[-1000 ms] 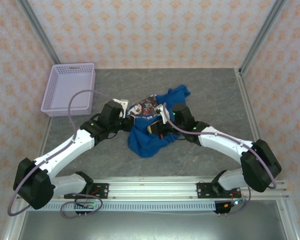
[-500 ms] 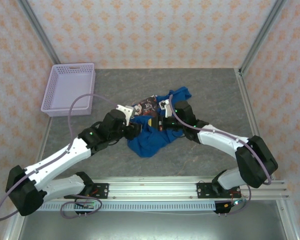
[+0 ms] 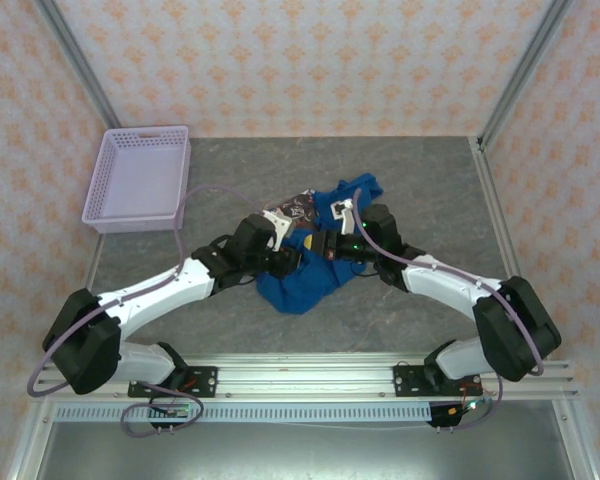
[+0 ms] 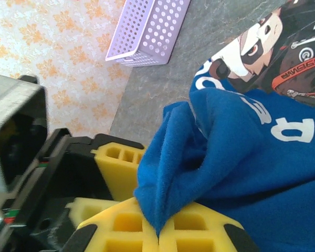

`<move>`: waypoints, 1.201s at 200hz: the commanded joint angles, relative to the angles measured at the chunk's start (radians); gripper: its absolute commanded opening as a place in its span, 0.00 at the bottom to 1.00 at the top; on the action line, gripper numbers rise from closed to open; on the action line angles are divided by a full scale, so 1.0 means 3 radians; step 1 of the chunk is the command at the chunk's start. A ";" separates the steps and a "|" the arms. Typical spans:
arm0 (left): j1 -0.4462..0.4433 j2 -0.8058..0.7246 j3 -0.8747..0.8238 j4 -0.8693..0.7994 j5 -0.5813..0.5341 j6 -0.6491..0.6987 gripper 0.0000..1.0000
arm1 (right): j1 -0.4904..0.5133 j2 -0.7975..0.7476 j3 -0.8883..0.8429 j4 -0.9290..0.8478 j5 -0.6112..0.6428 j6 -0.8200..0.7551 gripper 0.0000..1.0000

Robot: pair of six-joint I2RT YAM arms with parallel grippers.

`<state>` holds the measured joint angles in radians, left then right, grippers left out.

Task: Fold the inside-out t-shirt

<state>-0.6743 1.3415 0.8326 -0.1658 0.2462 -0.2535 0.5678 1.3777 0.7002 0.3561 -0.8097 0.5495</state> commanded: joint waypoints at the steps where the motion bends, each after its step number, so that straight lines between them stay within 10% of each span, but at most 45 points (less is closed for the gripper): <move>1: 0.0027 0.0130 0.0032 0.0081 -0.0114 0.0173 0.34 | -0.0021 -0.0125 -0.0009 0.0260 -0.0148 0.0070 0.00; 137: 0.0064 -0.0259 -0.0110 0.0259 0.0321 0.0133 0.34 | -0.0159 -0.0178 -0.0102 0.0210 -0.0181 0.0043 0.00; 240: 0.0069 0.0453 0.0397 0.0389 0.0341 0.0191 0.37 | -0.0159 -0.0225 -0.0154 0.0199 -0.0181 0.0028 0.00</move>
<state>-0.6601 1.4425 0.9012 -0.0811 0.3630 -0.2100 0.5228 1.3323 0.6724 0.3828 -0.8433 0.5755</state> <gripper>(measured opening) 0.374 0.046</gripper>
